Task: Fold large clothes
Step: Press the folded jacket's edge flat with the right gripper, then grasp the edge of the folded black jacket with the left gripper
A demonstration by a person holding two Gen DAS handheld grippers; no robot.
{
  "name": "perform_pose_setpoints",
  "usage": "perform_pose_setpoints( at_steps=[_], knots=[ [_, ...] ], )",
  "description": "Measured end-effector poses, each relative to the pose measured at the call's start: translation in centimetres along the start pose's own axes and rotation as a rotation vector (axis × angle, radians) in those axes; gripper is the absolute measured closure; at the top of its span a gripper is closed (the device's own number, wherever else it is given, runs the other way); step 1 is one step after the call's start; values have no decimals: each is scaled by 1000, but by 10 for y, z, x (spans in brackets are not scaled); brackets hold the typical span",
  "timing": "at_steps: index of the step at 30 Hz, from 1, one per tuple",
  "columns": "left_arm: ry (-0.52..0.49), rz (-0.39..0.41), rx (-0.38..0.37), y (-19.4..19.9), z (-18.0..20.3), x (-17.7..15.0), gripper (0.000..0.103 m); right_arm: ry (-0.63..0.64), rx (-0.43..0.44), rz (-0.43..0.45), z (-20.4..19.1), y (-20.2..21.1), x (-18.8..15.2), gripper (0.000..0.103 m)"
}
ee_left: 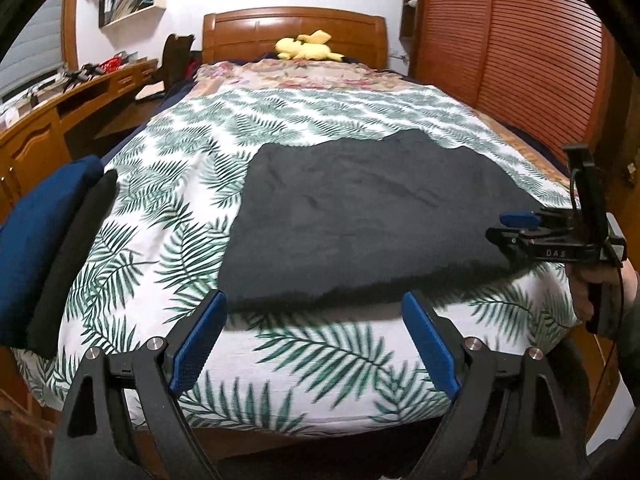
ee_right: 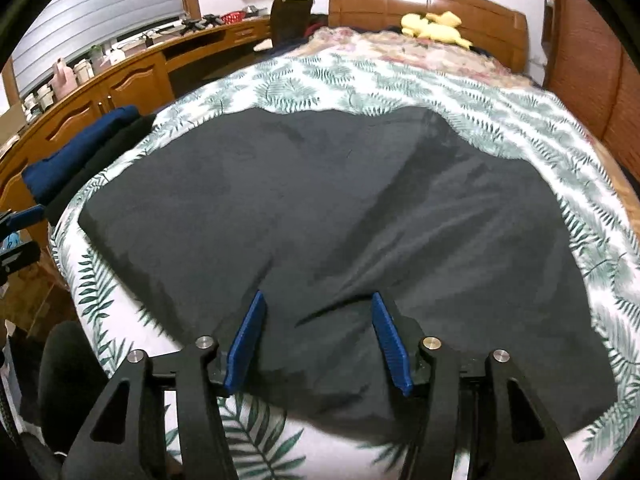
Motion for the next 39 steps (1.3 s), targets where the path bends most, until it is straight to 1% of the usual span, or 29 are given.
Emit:
perform_pose_setpoints(
  at_steps=[3, 4, 5, 6, 7, 9, 13, 18, 29, 34, 35, 37, 38, 39],
  knots=[
    [18, -2, 9, -7, -13, 1, 14, -34, 32, -12, 10, -15, -1, 40],
    [26, -2, 8, -9, -17, 2, 16, -36, 39, -4, 12, -18, -1, 40],
    [35, -3, 7, -12, -21, 3, 19, -34, 41, 4, 14, -18, -1, 40],
    [42, -6, 5, -15, -23, 4, 28, -30, 39, 12, 15, -19, -2, 40],
    [54, -15, 2, -20, -27, 4, 33, -29, 36, 18, 17, -20, -2, 40],
    [74, -33, -4, -30, -32, 4, 37, -33, 33, 25, 19, -21, -2, 40],
    [105, -69, -3, -50, -40, 0, 38, -47, 31, 39, 18, -24, -3, 39],
    [119, -94, -10, -63, -43, -6, 38, -48, 16, 48, 13, -23, -10, 39],
    [115, -105, -25, -66, -46, -11, 39, -45, 1, 62, 10, -20, -14, 38],
    [117, -110, -20, -65, -44, -12, 39, -39, 3, 65, 10, -19, -16, 38],
    [117, -110, -20, -64, -45, -12, 40, -38, 3, 66, 11, -18, -16, 38],
    [116, -116, -16, -65, -45, -12, 53, -37, 3, 68, 10, -18, -16, 38],
    [115, -120, -16, -65, -45, -12, 55, -37, 4, 69, 11, -18, -16, 38],
    [112, -120, -18, -66, -46, -11, 61, -37, 5, 70, 11, -18, -16, 38]
  ],
)
Point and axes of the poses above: each gripper's, at about its wrist camera, not at the fingertips, and y roughly against the way its jaws point, z to its right, x to its top, the point moved 7 cm from there along -y, roughly the way its jaws point, and after that the axes turned 3 degrees about -z, right-handed, at the moved point
